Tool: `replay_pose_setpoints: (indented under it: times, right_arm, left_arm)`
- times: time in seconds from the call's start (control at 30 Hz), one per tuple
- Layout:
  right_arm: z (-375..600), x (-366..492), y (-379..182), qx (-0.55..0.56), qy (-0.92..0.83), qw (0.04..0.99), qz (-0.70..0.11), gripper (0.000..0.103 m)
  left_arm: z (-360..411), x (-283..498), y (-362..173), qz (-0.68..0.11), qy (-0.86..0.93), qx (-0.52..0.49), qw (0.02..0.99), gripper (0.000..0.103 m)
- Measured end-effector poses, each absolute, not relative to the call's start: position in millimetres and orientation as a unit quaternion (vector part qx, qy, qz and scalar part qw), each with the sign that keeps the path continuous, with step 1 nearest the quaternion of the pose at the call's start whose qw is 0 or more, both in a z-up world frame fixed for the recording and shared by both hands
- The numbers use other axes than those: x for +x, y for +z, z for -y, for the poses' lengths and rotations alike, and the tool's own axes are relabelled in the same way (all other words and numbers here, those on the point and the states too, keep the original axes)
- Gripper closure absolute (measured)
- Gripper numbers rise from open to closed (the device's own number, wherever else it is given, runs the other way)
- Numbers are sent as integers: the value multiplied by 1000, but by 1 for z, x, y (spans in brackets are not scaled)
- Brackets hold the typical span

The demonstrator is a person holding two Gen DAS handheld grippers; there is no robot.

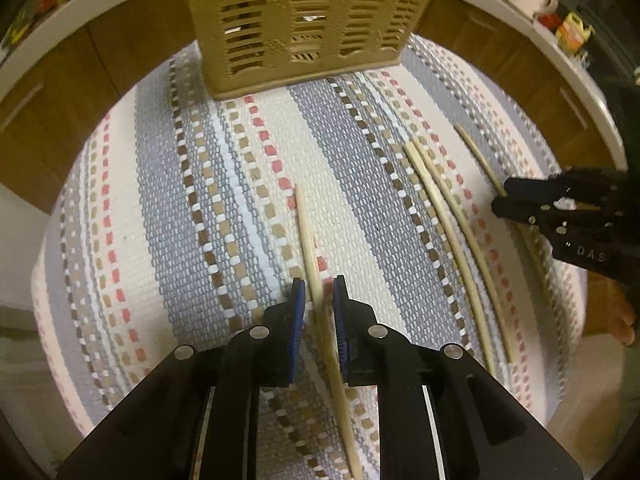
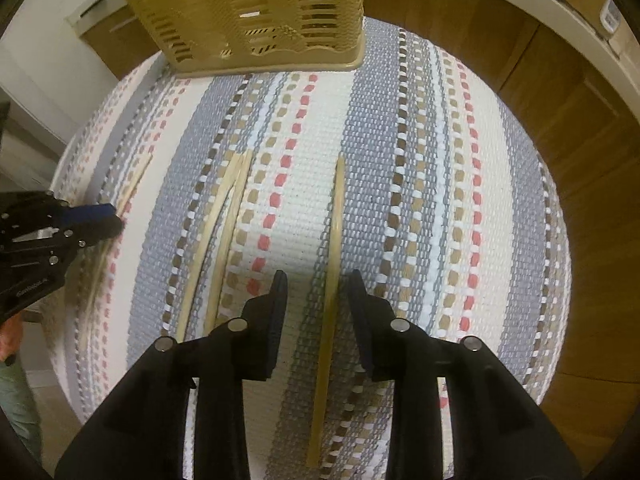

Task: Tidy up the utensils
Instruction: 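Lower both tools onto the wooden chopsticks and close on one each, then lift the chopsticks upright over the tan caddy and drop them in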

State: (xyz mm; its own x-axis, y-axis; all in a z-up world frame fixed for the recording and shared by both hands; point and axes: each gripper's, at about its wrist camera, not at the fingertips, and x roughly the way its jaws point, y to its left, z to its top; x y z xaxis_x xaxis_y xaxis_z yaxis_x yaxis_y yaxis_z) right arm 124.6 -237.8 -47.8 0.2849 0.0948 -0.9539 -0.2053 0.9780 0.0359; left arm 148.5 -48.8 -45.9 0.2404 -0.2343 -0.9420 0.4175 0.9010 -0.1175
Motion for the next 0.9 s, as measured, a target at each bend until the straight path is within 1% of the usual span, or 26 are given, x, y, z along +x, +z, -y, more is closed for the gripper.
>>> replay_pose_setpoints:
  times: [0.03, 0.1, 0.2, 0.3, 0.43, 0.73, 0.9]
  right_arm:
    - [236, 124, -48, -59, 86, 803, -586, 89]
    - [235, 123, -48, -57, 91, 805, -584, 98]
    - [235, 120, -47, -52, 95, 809, -578, 98]
    - [234, 114, -40, -35, 116, 816, -565, 99]
    - [238, 100, -14, -23, 134, 842, -521, 99]
    - [248, 87, 39, 12, 162, 890, -426, 99]
    - [252, 85, 67, 22, 165, 913, -373, 99]
  left_arm:
    - [53, 147, -46, -577, -198, 93, 787, 96]
    - [58, 146, -47, -571, -187, 106, 792, 98]
    - [56, 146, -48, -560, -178, 87, 804, 99]
    - [47, 144, -39, -533, -183, 47, 825, 99]
    - [35, 138, -11, -482, -193, 3, 855, 99]
    - [28, 119, 58, -349, -210, -43, 912, 99]
    - [17, 117, 87, -316, -221, -68, 920, 99]
